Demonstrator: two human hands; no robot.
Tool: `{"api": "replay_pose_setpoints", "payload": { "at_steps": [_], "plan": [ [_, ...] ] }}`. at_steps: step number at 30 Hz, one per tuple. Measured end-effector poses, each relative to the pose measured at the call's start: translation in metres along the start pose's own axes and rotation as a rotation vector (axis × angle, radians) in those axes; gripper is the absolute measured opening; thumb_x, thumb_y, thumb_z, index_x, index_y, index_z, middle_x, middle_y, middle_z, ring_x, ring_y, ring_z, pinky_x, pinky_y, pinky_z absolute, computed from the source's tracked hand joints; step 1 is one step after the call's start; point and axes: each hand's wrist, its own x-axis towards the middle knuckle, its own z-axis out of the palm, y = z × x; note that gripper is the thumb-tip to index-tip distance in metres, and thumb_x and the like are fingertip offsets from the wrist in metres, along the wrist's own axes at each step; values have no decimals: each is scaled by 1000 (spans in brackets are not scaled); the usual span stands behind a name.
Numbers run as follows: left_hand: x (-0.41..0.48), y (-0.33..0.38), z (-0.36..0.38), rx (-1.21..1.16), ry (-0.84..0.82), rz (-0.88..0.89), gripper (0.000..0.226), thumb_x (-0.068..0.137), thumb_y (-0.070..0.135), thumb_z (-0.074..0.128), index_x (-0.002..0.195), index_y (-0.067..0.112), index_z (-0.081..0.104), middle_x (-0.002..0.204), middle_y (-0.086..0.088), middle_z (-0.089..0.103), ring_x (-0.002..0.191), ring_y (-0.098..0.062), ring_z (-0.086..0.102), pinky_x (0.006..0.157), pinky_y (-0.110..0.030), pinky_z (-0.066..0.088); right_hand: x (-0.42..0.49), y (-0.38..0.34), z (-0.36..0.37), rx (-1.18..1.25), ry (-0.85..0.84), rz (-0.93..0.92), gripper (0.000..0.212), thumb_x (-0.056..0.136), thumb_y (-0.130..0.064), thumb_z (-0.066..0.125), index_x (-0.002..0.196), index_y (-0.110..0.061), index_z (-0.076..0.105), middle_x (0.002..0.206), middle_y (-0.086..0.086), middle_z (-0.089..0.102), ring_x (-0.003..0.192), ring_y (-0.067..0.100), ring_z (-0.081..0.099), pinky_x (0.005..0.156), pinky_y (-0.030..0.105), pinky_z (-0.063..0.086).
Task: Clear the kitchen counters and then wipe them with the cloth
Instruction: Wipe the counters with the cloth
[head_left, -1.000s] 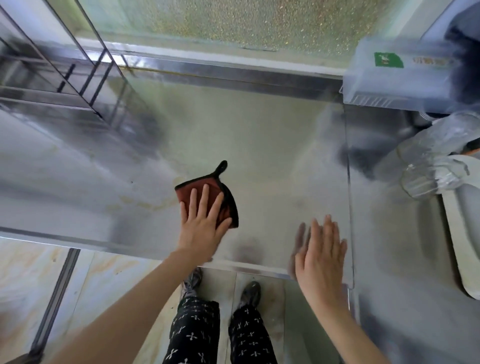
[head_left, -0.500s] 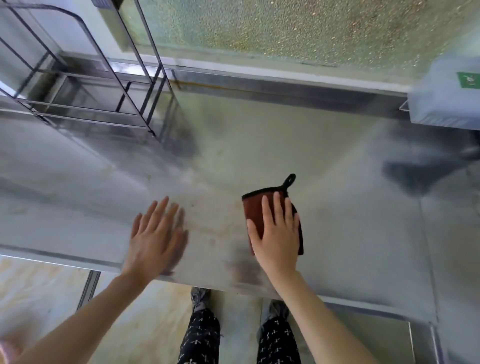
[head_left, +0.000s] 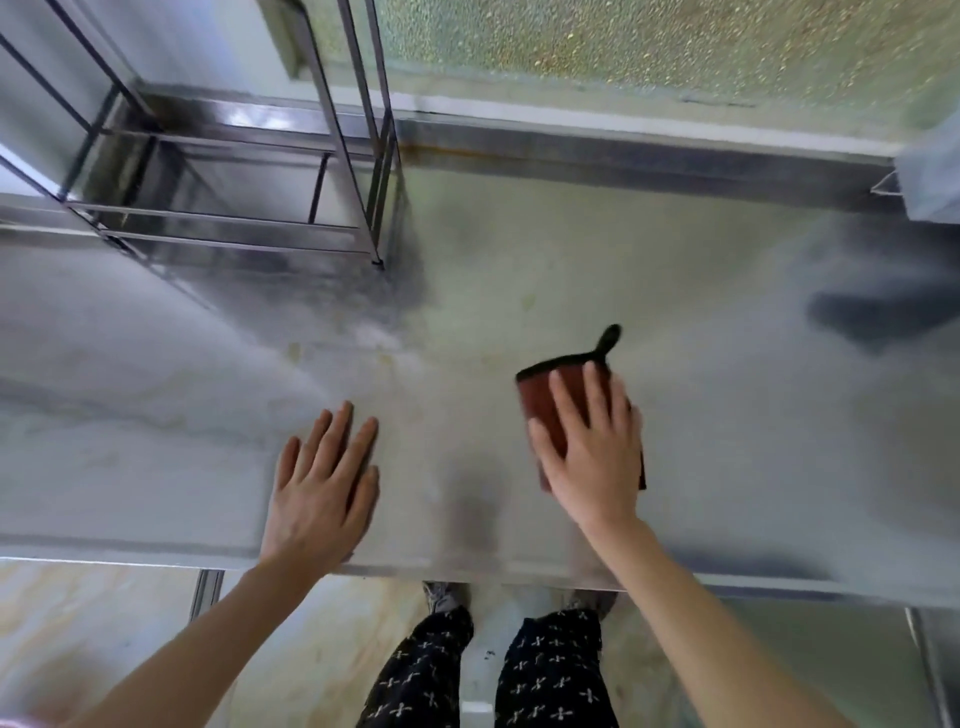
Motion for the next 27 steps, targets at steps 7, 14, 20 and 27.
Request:
{"api": "replay_pose_setpoints", "payload": {
  "at_steps": [7, 14, 20, 27],
  "plan": [
    [2, -5, 3, 50, -2, 35, 51, 94, 37, 23, 142, 19, 32, 151, -7, 27, 139, -22, 18, 109, -43, 14, -50, -87, 12, 60, -56, -271, 56, 95, -52, 35, 146, -30, 27, 154, 8, 24, 140, 37, 20, 111, 57, 23],
    [3, -6, 8, 51, 3, 3, 56, 97, 39, 14, 144, 11, 24, 153, -5, 21, 141, -18, 15, 112, -41, 11, 42, -63, 11, 32, -41, -355, 51, 94, -50, 34, 142, -33, 35, 153, 3, 29, 140, 32, 23, 110, 52, 26],
    [3, -6, 6, 64, -6, 22, 57, 98, 39, 10, 144, 9, 22, 153, -7, 22, 141, -20, 15, 111, -43, 13, 63, -113, 20, 80, 107, -97, 47, 95, -41, 40, 139, -23, 43, 148, 12, 37, 135, 41, 29, 106, 57, 25],
    [3, -7, 4, 75, -13, 22, 55, 98, 40, 10, 145, 11, 18, 153, -6, 19, 142, -19, 13, 114, -40, 6, 70, -113, 19, 23, 11, -563, 47, 95, -43, 38, 139, -29, 42, 149, 5, 36, 137, 33, 30, 106, 50, 28]
  ]
}}
